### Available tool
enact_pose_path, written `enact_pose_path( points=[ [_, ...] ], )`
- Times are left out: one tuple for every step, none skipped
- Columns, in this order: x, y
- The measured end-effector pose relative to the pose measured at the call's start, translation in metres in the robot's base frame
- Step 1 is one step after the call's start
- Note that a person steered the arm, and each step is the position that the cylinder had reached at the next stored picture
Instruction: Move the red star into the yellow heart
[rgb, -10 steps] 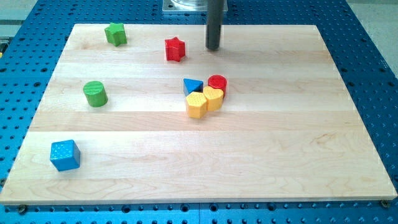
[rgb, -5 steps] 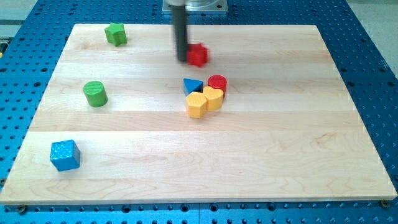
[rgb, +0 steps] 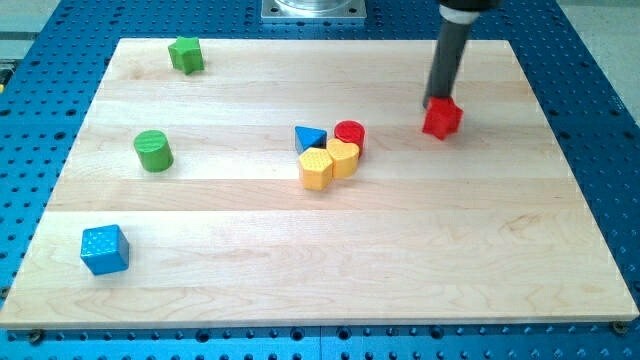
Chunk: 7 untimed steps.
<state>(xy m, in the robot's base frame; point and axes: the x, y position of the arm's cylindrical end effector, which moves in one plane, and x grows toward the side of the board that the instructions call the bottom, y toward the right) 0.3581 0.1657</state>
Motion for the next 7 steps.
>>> enact_pose_path(
  points=[
    [0.015,0.003],
    [0.021,0.054],
    [0.046,0.031],
    [0.066,-0.032],
    [0.08,-0.009],
    [0.08,-0.028],
    [0.079,-0.055]
  ],
)
